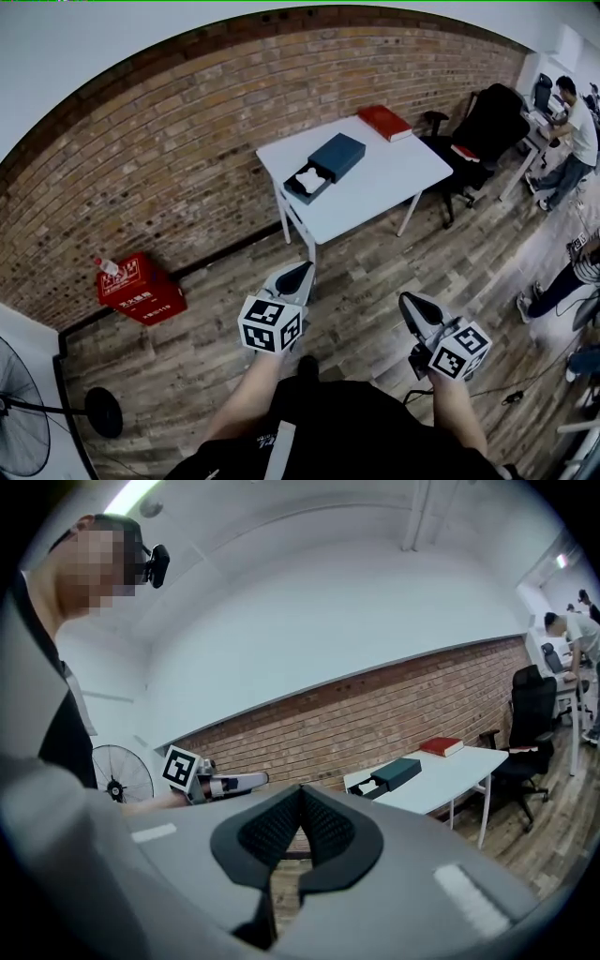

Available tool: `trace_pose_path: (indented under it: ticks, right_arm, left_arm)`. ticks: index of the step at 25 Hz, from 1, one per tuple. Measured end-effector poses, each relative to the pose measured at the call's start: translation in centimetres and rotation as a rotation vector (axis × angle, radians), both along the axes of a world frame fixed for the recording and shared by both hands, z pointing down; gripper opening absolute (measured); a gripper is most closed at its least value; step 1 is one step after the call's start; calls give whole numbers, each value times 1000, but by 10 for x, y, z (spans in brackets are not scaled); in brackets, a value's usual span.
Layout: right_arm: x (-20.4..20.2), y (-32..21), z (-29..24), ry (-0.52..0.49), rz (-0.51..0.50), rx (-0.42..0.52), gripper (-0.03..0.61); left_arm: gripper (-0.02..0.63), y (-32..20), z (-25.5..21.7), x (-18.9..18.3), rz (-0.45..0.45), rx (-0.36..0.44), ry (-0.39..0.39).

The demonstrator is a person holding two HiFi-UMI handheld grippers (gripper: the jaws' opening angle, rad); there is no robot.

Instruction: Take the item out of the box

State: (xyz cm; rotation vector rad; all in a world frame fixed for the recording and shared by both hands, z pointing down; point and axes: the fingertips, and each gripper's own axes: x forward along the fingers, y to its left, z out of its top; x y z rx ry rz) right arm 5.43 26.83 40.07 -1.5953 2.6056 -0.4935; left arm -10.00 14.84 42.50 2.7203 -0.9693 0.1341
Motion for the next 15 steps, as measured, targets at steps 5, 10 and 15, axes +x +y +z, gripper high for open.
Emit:
trace_pose_path:
  ticks: [5,10,15]
  right_arm:
    - [-14,-65,-4,18,-16,-4,0]
    - [-37,-118,-2,21,-45,-22,0]
    - [-49,-157,7,17,-47,-45,0]
  left_arm:
    - [6,-59,1,-15,-8,2,14]
    - [5,-107,2,-32,-12,-5,20]
    - [6,-142,6,-40,-3,-14,16]
